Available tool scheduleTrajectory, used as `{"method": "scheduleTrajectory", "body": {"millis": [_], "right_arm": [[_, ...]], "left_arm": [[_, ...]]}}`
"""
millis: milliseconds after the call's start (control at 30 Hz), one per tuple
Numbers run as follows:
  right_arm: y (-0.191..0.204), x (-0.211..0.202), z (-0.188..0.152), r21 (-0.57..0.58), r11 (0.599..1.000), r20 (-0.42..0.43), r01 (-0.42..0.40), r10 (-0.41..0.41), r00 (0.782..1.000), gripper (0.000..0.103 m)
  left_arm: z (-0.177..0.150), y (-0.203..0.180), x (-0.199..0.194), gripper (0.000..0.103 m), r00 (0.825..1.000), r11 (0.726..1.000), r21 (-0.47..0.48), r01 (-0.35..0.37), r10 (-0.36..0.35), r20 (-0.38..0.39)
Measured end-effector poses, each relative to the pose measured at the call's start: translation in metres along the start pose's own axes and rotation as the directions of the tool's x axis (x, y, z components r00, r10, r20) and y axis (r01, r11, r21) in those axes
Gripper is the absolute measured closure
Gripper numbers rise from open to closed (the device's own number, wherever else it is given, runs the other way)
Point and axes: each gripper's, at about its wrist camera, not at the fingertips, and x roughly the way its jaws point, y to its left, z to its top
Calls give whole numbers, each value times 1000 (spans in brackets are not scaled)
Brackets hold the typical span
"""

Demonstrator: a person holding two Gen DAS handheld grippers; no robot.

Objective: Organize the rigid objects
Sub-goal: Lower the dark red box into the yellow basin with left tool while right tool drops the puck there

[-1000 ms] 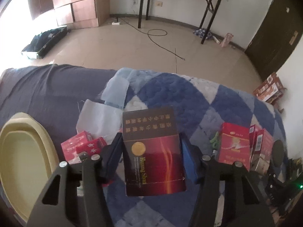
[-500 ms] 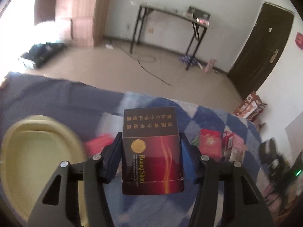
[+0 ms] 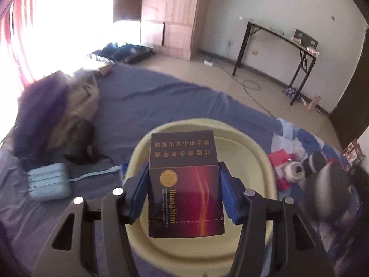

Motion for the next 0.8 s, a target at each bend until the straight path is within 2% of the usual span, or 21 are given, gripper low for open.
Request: {"method": "scheduleTrajectory", "body": {"millis": [133, 200, 300, 400, 533, 567, 600, 633, 700, 733, 800], "right_arm": [[30, 85, -7, -40, 997, -150, -72, 65, 987, 36], [33, 110, -14, -52, 996, -203, -68, 56, 978, 36], [38, 140, -27, -69, 995, -278, -68, 46, 959, 36], [53, 157, -28, -98, 993, -299, -62, 30, 954, 36], [55, 167, -31, -61, 996, -310, -68, 45, 950, 35], [46, 172, -31, -58, 996, -317, -66, 44, 947, 33], [48, 174, -34, -56, 997, -324, -61, 40, 945, 28], [47, 176, -32, -53, 997, -324, -59, 39, 945, 23], [50, 167, -30, -45, 998, -290, -54, 38, 956, 3], [46, 160, -24, -46, 998, -271, -48, 33, 962, 0], [40, 134, -22, -48, 999, -214, -8, -3, 977, 0]], "left_arm": [[9, 4, 53, 45, 995, 1000, 15, 8, -7, -96], [11, 8, 72, 45, 990, 1000, 11, 17, -16, -139], [12, 7, 97, 46, 982, 1000, 29, -7, 12, -189], [10, 5, 102, 46, 979, 1000, 23, 7, -2, -203], [6, 4, 105, 45, 981, 1000, 25, 13, -8, -196], [6, 6, 105, 44, 979, 1000, 13, 28, -25, -201], [6, 7, 104, 43, 977, 999, 0, 45, -44, -207], [7, 9, 101, 38, 977, 998, -11, 58, -59, -204], [10, 10, 82, 19, 985, 997, -22, 78, -80, -154], [12, 6, 69, 4, 989, 996, -22, 87, -89, -117], [15, -6, 51, 0, 990, 993, -4, 119, -119, -75]]}}
